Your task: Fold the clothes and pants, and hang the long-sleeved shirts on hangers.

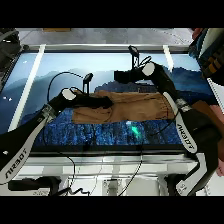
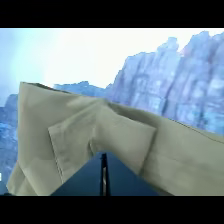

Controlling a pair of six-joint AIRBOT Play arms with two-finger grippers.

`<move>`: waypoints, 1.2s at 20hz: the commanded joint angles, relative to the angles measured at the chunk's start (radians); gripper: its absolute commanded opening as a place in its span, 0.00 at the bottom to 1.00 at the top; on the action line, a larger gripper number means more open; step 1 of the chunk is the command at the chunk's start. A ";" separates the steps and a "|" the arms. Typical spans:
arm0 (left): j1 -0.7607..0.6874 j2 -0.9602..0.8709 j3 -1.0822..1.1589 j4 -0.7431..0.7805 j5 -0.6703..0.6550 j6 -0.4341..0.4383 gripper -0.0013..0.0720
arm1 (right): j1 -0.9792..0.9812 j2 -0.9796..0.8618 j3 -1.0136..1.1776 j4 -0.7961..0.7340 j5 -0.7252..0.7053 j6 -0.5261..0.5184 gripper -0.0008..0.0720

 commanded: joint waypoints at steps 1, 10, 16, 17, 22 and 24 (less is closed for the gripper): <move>0.045 -0.003 0.000 0.005 -0.088 -0.007 0.95 | -0.018 0.050 0.000 -0.071 0.059 -0.002 0.05; 0.553 0.109 -0.022 0.300 -0.289 0.046 0.94 | -0.259 0.080 0.000 -0.199 0.273 -0.117 0.05; 0.584 -0.025 -0.077 0.262 -0.266 0.143 0.94 | -0.387 0.080 0.000 -0.132 0.362 -0.184 0.05; 0.574 -0.060 -0.077 0.224 -0.235 0.143 0.94 | -0.390 0.080 0.000 -0.122 0.370 -0.203 0.05; 0.513 -0.173 -0.076 0.016 -0.138 0.259 0.87 | -0.391 0.080 0.000 -0.060 0.369 -0.233 0.05; 0.479 -0.192 -0.076 -0.016 -0.101 0.271 0.86 | -0.391 0.080 0.000 -0.047 0.369 -0.234 0.05</move>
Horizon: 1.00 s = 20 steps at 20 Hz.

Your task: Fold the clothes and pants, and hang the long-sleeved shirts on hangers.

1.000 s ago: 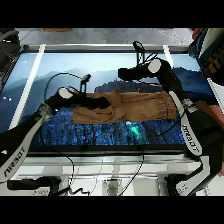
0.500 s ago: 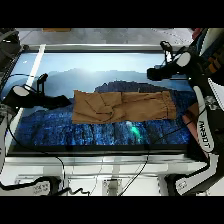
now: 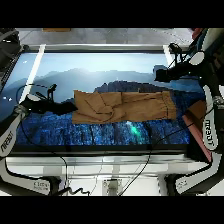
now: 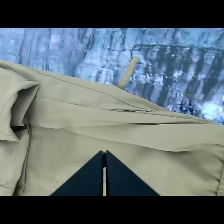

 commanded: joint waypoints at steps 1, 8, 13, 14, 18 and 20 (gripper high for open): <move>-0.054 -0.047 -0.001 -0.088 0.071 0.050 0.83 | -0.003 0.000 0.000 0.035 0.006 -0.017 0.05; -0.093 0.013 0.127 -0.072 -0.097 0.019 0.03 | -0.004 0.000 0.000 0.020 0.024 -0.090 0.05; -0.105 0.209 0.323 0.088 -0.142 -0.169 0.03 | -0.004 0.000 -0.003 0.054 0.059 -0.125 0.05; -0.110 0.247 0.343 0.097 -0.151 -0.194 0.03 | -0.003 0.000 -0.011 0.082 0.059 -0.125 0.05; -0.165 0.344 0.356 0.120 -0.270 -0.212 0.03 | 0.031 0.000 -0.101 0.202 0.053 -0.148 0.05; -0.194 0.363 0.356 0.120 -0.292 -0.240 0.03 | 0.087 0.000 -0.166 0.214 0.023 -0.149 0.05</move>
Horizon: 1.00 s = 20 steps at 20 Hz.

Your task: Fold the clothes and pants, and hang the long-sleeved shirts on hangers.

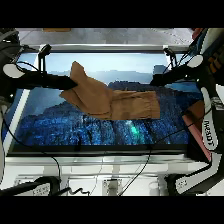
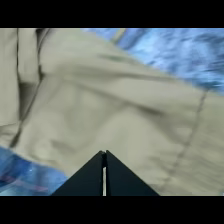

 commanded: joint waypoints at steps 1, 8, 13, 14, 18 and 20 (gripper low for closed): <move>-0.047 0.055 0.014 0.018 -0.059 -0.045 0.03 | 0.087 0.000 -0.103 0.054 -0.056 -0.010 0.05; -0.077 0.065 0.015 -0.005 -0.059 -0.063 0.04 | 0.457 -0.057 -0.318 0.053 -0.608 0.175 0.05; -0.067 0.072 0.015 -0.003 -0.049 -0.059 0.04 | 0.685 -0.168 -0.317 0.054 -0.700 0.290 0.05; -0.066 0.072 0.015 -0.004 -0.043 -0.059 0.04 | 0.718 -0.175 -0.317 0.052 -0.711 0.290 0.05; -0.076 0.060 0.014 -0.006 -0.013 -0.060 0.04 | 0.719 -0.164 -0.317 -0.008 -0.721 0.373 0.05; -0.103 0.034 0.014 -0.008 0.002 -0.059 0.04 | 0.641 -0.134 -0.317 -0.037 -0.702 0.472 0.05</move>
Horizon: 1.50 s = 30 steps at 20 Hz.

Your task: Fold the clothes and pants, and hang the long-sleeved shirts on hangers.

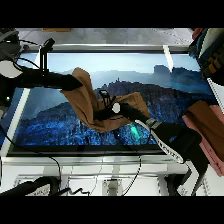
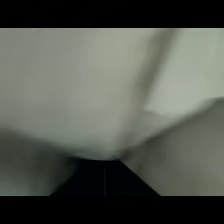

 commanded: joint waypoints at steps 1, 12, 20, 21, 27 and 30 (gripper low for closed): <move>-0.042 -0.040 0.000 -0.003 0.039 0.000 0.04 | -0.089 0.042 -0.001 -0.044 0.012 0.128 0.05; -0.482 -0.359 0.001 -0.245 0.587 0.041 0.04 | -0.558 0.420 -0.001 -0.232 0.252 0.113 0.05; -0.624 -0.454 0.032 -0.265 0.826 0.041 0.98 | -0.612 0.421 -0.002 -0.336 0.274 0.108 0.05; -0.618 -0.449 0.032 -0.265 0.823 0.041 0.99 | -0.612 0.419 -0.002 -0.373 0.272 0.108 0.06; -0.523 -0.378 0.031 -0.133 0.693 0.041 0.99 | -0.736 0.312 -0.002 -0.299 0.406 -0.115 0.05; -0.450 -0.357 0.031 -0.115 0.589 0.041 0.98 | -0.852 0.193 -0.002 0.162 0.632 -0.447 0.05</move>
